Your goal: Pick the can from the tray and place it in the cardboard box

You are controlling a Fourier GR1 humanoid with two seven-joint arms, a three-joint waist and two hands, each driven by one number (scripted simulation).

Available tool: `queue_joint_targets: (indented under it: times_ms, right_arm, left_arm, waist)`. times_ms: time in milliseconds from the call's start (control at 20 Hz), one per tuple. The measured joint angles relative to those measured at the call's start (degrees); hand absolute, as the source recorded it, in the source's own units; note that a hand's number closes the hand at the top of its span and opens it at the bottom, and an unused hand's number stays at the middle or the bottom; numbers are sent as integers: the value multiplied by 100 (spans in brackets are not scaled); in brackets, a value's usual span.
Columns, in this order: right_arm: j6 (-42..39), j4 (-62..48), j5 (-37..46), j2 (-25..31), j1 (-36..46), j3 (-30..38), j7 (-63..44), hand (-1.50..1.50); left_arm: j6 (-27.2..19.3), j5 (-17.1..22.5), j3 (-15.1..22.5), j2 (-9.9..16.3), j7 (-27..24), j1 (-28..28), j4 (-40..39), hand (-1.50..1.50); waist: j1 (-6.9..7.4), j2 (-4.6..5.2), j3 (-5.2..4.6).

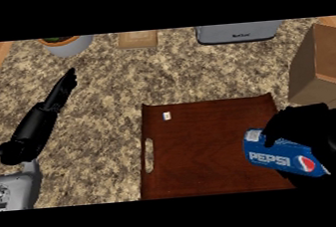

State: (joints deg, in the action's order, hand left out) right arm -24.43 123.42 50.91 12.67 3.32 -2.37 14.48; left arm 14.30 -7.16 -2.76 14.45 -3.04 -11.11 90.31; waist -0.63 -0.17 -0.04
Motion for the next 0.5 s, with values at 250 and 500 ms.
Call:
queue_joint_targets:
  times_ms: [250, 500]
  right_arm:
    - [-246, -270, -528, -198, 788, 1024, -952, 150]
    - [-338, -1253, -955, 193, 1804, 1970, -1354, 150]
  left_arm:
    - [57, 8, -9, 16, 28, -94, -21, 0]
    - [37, -73, 7, -28, -105, -102, -146, 0]
  waist:
    - [48, 15, 0]
    - [84, 25, 2]
